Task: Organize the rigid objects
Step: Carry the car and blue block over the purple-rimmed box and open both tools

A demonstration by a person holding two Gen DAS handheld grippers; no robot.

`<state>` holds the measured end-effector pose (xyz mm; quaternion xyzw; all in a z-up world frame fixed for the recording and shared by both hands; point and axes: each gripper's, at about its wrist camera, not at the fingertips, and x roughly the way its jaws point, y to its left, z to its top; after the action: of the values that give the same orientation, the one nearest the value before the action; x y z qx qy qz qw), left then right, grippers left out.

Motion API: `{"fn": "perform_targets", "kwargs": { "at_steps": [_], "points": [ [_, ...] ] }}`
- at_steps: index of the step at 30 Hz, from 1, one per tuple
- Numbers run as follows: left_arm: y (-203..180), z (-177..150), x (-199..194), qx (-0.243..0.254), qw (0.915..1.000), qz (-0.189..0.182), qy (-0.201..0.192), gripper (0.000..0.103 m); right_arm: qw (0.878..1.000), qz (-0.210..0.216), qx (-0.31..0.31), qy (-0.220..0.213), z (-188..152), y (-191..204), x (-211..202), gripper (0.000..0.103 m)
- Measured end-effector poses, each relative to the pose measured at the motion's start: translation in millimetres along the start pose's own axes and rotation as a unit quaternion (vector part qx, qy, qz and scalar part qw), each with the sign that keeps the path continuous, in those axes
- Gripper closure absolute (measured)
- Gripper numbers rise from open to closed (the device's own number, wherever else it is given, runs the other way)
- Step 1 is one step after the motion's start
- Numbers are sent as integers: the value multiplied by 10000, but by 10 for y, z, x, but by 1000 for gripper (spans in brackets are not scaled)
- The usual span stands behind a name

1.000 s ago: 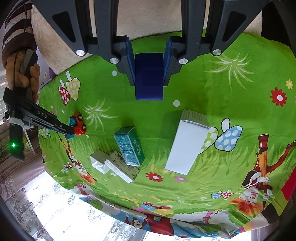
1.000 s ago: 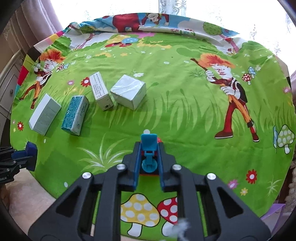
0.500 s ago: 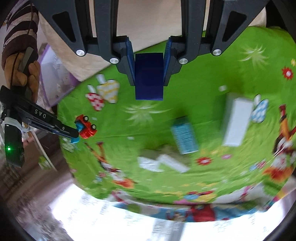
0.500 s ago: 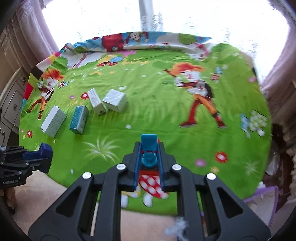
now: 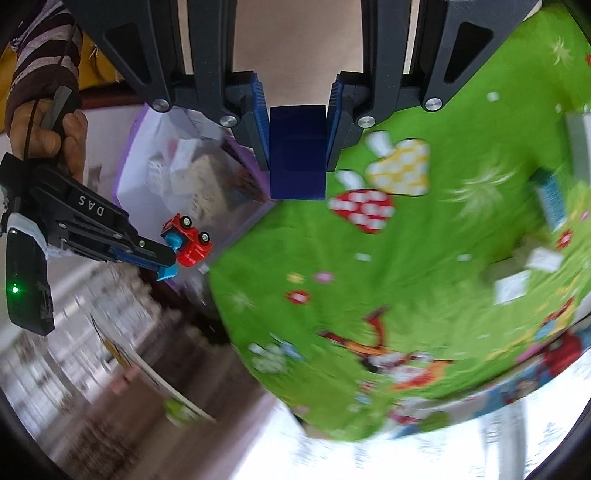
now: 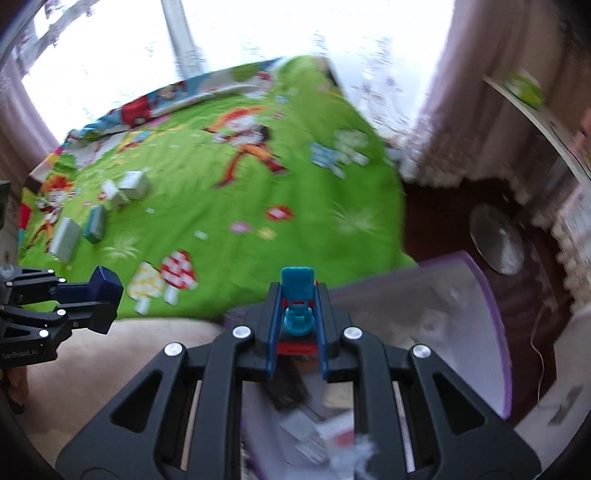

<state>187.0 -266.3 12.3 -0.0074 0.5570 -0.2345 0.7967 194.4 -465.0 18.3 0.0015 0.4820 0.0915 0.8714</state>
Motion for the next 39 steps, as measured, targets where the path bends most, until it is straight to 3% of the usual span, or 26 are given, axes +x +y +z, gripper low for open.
{"fn": "perform_targets", "kwargs": {
  "at_steps": [8,19,22,32,39],
  "points": [
    [-584,62,479,505,9972,-64,548,75,9972,-400,596,231,-480,-560,98,83],
    [-718,105,709,361,9949,-437,831,70,9931,-716,868,341,-645,-738,184,83],
    [-723,114,679,317,9952,-490,787,65,9924,-746,903,366,-650,-735,181,82],
    [-503,87,378,94,9979,-450,465,64,9941,-581,855,335,-560,-541,20,81],
    [31,8,-7,-479,9986,-215,-13,62,9982,-225,541,130,-365,-183,-177,58]
  ]
}}
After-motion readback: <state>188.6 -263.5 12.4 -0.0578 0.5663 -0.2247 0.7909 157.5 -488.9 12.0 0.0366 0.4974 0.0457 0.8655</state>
